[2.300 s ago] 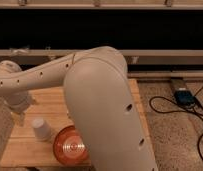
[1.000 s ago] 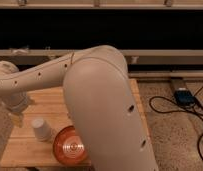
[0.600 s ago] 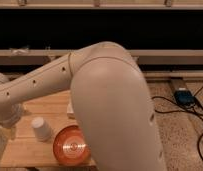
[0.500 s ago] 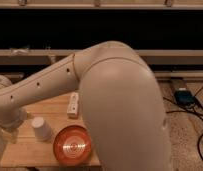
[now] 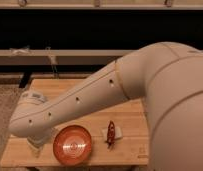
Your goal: Move the arm in a circular motion
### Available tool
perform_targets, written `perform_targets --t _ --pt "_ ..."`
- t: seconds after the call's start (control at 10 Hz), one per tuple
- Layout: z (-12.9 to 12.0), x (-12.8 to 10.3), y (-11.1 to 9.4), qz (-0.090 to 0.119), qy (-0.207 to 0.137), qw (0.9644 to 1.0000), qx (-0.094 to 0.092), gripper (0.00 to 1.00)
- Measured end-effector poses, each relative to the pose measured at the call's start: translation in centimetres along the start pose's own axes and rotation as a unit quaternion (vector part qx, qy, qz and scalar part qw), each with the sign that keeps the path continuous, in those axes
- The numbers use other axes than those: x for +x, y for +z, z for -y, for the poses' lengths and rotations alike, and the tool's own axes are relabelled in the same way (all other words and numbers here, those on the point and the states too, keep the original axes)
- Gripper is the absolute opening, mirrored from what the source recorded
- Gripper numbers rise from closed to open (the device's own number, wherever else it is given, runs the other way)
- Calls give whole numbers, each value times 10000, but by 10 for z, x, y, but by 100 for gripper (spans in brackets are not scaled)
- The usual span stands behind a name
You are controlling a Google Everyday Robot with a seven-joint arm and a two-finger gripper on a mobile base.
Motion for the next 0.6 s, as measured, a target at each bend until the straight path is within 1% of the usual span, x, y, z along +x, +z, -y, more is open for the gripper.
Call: perform_targets --t 0.2,0.3,0.5,0.6 --pt "16 47 -2 -55 416 9991 34 73" --pt "30 77 -3 -93 701 9975 58 73" --pt "55 117 -6 -145 1037 9944 119 73" --pt "80 145 -8 -190 1261 9917 187 73"
